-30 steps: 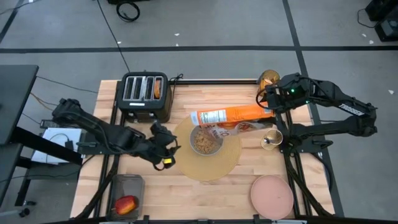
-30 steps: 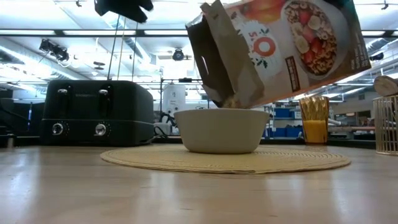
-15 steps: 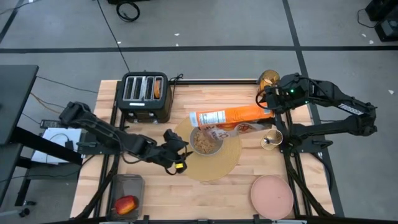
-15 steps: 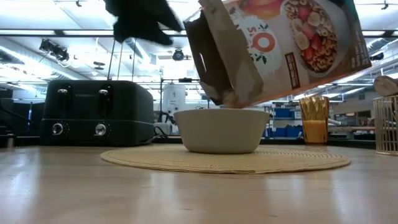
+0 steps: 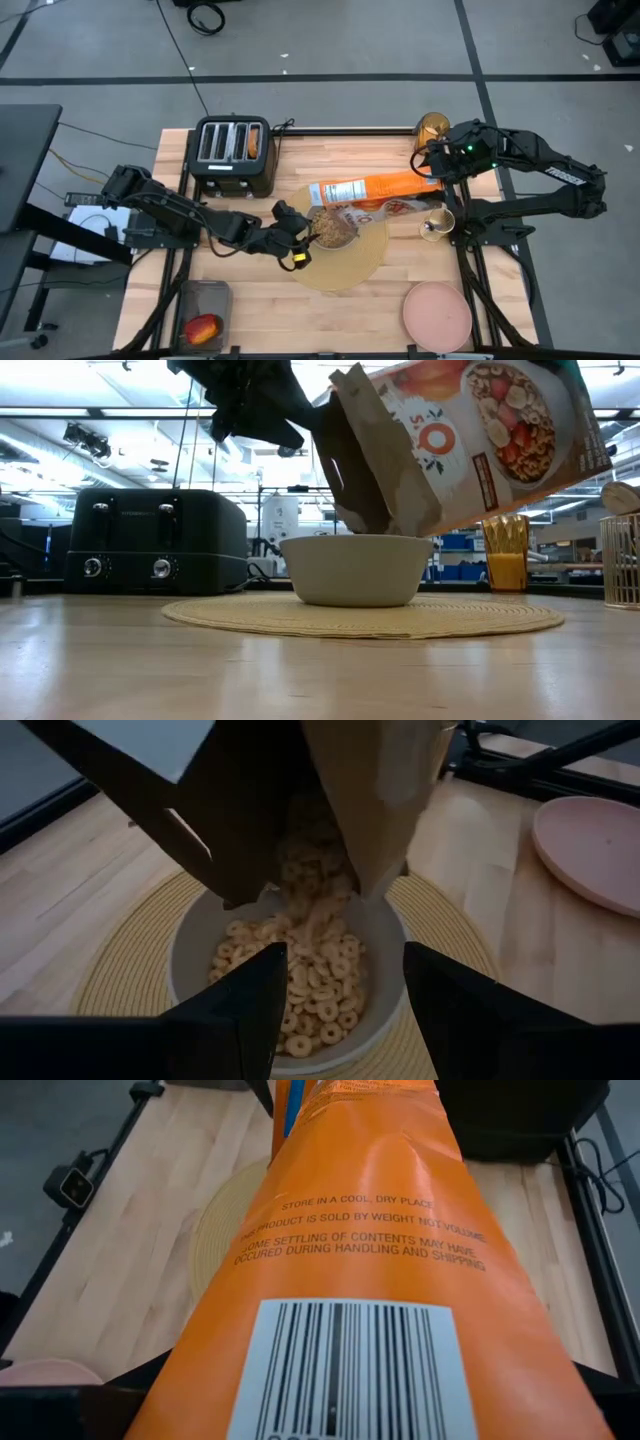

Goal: Arrange a breakfast setting
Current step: Pour the cereal into the gray bowl, then put the pink plate on the brown table mat to the bottom left of the gray bowl

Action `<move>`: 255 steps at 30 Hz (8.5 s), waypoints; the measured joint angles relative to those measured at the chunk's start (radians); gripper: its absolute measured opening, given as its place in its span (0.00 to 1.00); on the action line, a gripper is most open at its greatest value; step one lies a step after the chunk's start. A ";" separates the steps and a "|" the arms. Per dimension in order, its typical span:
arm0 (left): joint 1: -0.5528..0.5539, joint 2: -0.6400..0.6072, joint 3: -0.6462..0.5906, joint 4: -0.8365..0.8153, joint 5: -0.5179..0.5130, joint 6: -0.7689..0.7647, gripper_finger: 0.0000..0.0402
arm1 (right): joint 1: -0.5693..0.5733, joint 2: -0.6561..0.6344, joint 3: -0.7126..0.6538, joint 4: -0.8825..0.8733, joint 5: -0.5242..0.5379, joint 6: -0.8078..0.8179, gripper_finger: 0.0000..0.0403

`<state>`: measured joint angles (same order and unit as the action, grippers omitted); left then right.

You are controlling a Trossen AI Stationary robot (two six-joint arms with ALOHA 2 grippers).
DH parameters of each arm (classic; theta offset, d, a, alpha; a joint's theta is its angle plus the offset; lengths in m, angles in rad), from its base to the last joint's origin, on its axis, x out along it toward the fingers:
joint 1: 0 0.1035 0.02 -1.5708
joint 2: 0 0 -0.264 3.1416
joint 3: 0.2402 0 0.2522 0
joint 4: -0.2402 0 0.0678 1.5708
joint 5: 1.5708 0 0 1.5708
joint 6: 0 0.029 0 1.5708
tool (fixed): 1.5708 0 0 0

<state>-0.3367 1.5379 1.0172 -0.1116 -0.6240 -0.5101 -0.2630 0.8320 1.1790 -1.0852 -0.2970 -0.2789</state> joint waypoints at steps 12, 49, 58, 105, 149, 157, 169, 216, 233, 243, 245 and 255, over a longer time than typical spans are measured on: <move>0.000 -0.001 0.000 0.030 0.002 0.000 0.51 | 0.001 -0.034 0.000 0.007 -0.068 0.056 0.73; -0.010 -0.076 0.001 0.012 0.019 0.024 0.51 | 0.002 0.064 0.000 0.125 -0.033 0.025 0.73; -0.011 -0.074 0.001 0.041 0.047 0.023 0.51 | 0.002 0.053 0.000 0.053 0.014 0.032 0.73; 0.078 -0.071 0.000 0.391 0.088 0.238 0.51 | 0.002 -0.116 0.047 0.063 -0.046 0.156 0.73; 0.296 -0.072 0.538 -0.101 0.393 0.361 0.03 | 0.002 -0.154 0.051 0.480 0.031 0.252 0.74; 0.348 -0.073 0.619 -0.297 0.403 0.370 0.01 | 0.001 -0.105 0.047 0.462 0.154 0.251 0.91; 0.432 -0.072 0.784 -0.582 0.415 0.408 0.01 | 0.001 -0.109 0.047 0.432 0.206 0.249 0.98; 0.816 0.241 0.768 -0.696 0.543 1.068 0.19 | 0.002 0.197 0.046 0.562 0.112 0.262 0.98; 0.787 0.172 0.768 -0.529 0.551 0.937 0.49 | -0.003 0.196 0.046 0.563 0.129 0.218 0.98; 0.765 0.102 0.768 -0.524 0.558 0.860 0.50 | -0.006 0.196 0.046 0.591 0.147 0.196 0.98; 0.764 0.095 0.768 -0.527 0.558 0.847 0.50 | -0.011 0.196 0.046 0.592 0.147 0.196 0.98; 0.640 0.025 0.767 -0.549 0.606 0.622 0.49 | -0.031 0.195 0.046 0.528 0.203 0.226 0.95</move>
<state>0.3029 1.5629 1.7844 -0.6607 -0.0181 0.1117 -0.2945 1.0275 1.2251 -0.5571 -0.0943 -0.0532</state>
